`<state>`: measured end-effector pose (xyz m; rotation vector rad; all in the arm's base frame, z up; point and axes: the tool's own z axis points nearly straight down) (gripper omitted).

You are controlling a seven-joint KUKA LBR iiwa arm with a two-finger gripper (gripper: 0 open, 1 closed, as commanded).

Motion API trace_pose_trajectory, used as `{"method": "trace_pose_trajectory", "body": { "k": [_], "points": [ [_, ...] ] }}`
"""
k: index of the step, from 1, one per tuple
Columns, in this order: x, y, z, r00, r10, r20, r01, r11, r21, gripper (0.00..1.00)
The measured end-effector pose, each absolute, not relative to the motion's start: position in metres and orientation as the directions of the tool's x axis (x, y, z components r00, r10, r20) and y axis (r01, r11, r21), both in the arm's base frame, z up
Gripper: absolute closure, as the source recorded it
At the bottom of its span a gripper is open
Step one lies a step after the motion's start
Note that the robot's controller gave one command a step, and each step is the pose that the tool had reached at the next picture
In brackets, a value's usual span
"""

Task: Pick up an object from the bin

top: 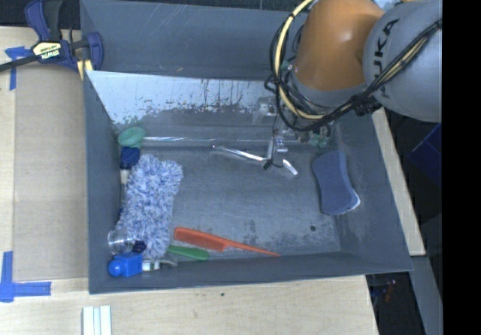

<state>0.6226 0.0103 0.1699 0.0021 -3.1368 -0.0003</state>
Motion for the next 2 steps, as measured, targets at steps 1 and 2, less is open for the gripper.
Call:
{"method": "trace_pose_trajectory", "body": {
  "k": [1,2],
  "points": [
    [0.624,0.01,0.175,-1.0,-0.001,-0.004,-0.001,1.0,0.0,0.0],
    [0.626,0.02,0.07,-0.912,0.411,0.011,0.411,0.912,-0.003,0.0]
  ]
}}
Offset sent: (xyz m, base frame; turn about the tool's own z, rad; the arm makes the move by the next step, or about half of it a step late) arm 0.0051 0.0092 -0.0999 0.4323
